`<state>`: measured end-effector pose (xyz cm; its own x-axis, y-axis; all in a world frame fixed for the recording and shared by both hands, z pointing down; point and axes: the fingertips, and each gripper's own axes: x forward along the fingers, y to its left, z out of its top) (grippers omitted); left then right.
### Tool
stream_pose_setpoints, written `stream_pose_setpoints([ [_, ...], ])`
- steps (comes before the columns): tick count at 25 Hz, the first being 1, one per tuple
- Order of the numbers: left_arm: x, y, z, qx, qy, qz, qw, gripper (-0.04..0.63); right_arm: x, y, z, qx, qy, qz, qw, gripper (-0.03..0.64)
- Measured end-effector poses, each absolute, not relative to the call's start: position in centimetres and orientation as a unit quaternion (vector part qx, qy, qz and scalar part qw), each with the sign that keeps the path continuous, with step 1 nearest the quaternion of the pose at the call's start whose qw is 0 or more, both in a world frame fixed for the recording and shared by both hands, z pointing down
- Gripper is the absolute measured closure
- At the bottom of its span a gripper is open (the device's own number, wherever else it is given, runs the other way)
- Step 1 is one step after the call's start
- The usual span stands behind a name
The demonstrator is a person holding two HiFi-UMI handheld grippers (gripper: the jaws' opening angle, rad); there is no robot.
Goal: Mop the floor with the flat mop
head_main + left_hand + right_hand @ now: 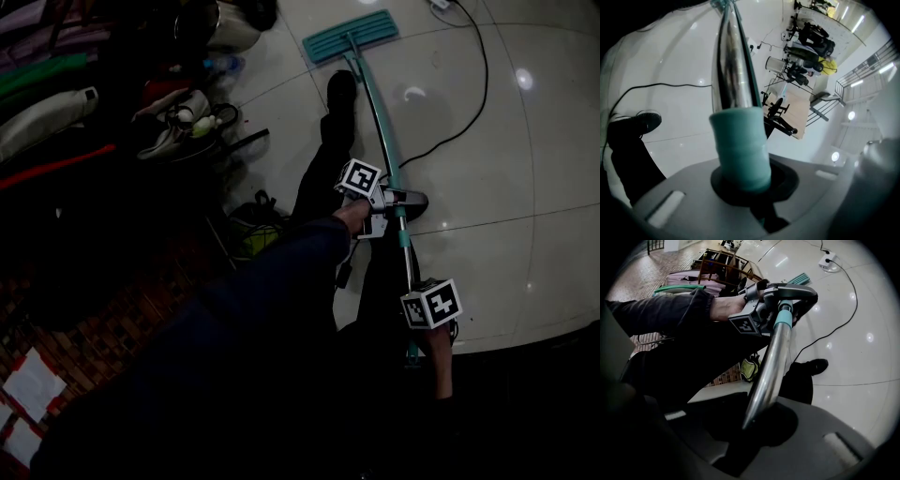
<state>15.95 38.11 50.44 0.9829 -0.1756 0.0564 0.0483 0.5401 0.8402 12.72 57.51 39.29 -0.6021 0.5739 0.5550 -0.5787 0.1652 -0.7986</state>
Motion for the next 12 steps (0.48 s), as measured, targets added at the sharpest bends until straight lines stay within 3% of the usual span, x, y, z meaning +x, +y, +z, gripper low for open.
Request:
stream_pose_setpoints([
  [12, 6.3, 21.6, 51.6, 0.468, -0.062, -0.066, 0.879, 0.575, 2.1, 40.8, 39.8, 0.016, -0.609, 0.662, 0.437, 0.545],
])
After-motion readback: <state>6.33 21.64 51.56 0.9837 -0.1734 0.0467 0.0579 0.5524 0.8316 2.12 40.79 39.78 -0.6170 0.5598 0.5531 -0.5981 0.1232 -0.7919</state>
